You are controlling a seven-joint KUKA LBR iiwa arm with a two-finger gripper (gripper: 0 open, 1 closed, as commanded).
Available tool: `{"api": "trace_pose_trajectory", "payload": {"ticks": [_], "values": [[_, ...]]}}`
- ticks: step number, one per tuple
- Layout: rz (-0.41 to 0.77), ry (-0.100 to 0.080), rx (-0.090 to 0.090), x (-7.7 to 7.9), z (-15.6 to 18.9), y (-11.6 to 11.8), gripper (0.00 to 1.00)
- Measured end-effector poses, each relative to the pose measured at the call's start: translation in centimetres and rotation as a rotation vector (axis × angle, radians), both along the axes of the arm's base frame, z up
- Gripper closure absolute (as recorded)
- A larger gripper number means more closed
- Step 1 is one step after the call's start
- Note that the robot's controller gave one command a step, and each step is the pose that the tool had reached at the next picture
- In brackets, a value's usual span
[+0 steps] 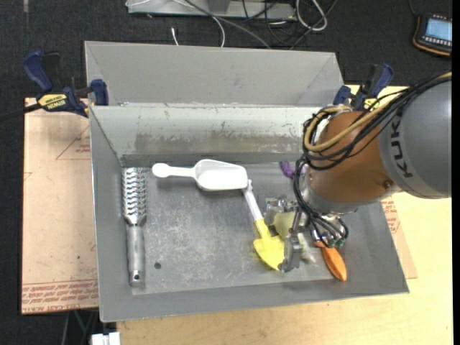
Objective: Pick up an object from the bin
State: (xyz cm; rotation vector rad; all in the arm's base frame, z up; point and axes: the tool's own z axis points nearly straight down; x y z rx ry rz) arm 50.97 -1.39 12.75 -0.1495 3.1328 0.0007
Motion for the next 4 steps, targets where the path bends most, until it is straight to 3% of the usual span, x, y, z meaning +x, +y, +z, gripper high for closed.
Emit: {"api": "trace_pose_trajectory", "payload": {"ticks": [1,2,3,4], "values": [[0.106,-0.003,-0.001,1.1,-5.8,-1.8,0.0],[0.028,0.001,0.002,0.9,-5.7,0.1,1.0],[0.028,0.001,0.002,0.9,-5.7,0.1,1.0],[0.034,-0.004,0.002,0.0,4.5,-1.5,1.0]]}}
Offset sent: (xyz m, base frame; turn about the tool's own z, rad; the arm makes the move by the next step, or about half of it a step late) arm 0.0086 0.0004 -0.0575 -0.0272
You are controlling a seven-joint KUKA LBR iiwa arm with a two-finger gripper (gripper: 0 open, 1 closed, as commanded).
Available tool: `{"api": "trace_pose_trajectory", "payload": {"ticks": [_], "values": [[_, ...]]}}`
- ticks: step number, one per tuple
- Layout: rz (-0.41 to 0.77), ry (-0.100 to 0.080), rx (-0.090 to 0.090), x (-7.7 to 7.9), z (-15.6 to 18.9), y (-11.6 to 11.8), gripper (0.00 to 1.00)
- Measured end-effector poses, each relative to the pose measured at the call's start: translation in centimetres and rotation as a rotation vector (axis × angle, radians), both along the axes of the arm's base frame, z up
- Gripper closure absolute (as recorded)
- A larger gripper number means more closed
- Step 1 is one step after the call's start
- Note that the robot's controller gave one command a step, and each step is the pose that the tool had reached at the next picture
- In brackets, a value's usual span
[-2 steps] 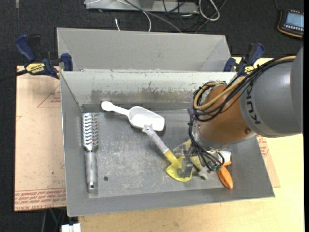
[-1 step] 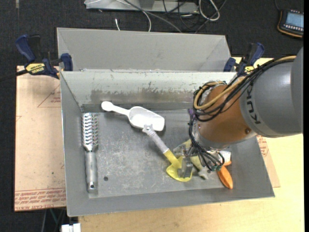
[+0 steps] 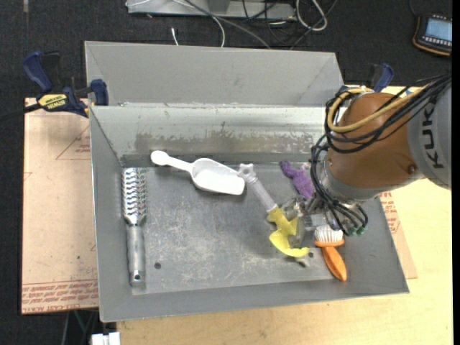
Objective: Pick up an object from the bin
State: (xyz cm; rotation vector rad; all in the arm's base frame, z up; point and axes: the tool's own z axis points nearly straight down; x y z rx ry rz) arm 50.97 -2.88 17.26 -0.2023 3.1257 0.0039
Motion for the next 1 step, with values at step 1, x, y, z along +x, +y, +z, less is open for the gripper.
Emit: {"api": "trace_pose_trajectory", "payload": {"ticks": [1], "values": [[-0.004,0.008,0.003,-0.13,4.15,1.75,1.0]]}}
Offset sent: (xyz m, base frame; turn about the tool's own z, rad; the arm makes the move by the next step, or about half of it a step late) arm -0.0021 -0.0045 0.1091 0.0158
